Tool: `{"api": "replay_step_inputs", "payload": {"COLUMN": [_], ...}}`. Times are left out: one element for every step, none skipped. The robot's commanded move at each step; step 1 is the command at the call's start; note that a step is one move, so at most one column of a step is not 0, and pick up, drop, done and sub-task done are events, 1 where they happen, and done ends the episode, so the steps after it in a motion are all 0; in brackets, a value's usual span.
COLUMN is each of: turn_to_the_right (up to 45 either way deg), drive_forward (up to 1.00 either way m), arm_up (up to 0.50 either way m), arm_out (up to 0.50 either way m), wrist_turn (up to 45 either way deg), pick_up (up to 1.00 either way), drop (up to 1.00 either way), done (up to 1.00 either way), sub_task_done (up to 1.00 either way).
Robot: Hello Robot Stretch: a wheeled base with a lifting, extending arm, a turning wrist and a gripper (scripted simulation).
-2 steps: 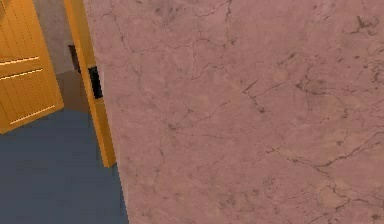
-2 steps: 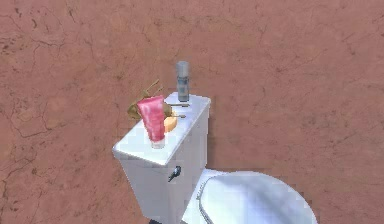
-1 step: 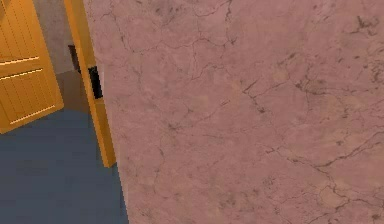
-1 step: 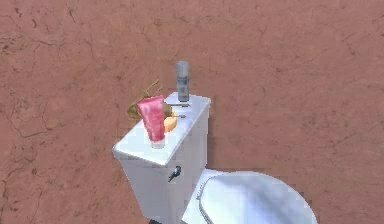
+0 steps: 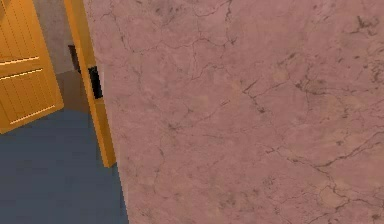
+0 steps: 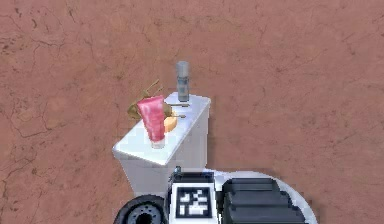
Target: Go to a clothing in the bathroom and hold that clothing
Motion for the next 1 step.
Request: {"api": "replay_step_inputs", "payload": {"turn_to_the_right": [0.0], "drive_forward": [0.00], "arm_up": [0.00], "arm_out": [0.50], "wrist_turn": [0.0], "pick_up": [0.00], "drop": [0.00], "done": [0.00], "sub_task_done": [0.00]}}
